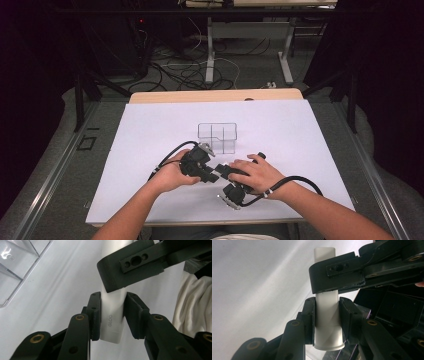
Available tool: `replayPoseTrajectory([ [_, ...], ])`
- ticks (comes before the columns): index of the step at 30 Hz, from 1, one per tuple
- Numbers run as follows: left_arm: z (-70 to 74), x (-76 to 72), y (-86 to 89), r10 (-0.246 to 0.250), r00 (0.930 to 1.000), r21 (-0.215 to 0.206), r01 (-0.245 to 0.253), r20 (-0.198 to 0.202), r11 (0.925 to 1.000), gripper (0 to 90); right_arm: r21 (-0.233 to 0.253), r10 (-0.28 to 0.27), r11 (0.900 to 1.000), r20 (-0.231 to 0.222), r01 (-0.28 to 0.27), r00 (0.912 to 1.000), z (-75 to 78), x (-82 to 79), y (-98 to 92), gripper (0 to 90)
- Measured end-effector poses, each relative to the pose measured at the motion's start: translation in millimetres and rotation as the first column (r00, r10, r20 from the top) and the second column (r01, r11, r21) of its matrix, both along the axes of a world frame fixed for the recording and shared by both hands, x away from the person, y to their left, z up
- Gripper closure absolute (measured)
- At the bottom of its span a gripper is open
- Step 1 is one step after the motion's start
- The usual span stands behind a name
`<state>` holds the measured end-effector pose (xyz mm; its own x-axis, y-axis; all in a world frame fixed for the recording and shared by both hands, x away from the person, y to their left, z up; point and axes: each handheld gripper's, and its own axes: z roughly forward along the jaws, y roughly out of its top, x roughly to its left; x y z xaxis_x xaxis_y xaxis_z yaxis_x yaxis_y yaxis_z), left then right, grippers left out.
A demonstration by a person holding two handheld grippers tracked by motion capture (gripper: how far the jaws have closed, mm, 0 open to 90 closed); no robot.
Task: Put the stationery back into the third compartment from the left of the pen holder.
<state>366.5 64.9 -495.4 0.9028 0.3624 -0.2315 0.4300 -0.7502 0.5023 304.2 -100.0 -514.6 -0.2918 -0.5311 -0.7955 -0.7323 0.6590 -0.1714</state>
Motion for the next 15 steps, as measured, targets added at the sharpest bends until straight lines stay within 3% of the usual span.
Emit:
replayPoseTrajectory([
  [8,0.4,3.5,1.7,-0.012,0.9999,-0.009,0.012,-0.007,0.9999,68.7,-0.003,-0.008,1.0,0.005,0.008,1.0,0.2,0.6,0.7,67.0],
  [15,1.2,3.4,3.3,0.027,0.9995,-0.017,-0.027,-0.018,0.9995,69.2,0.016,-0.015,1.0,0.006,0.015,0.9999,1.0,0.9,0.4,65.0],
])
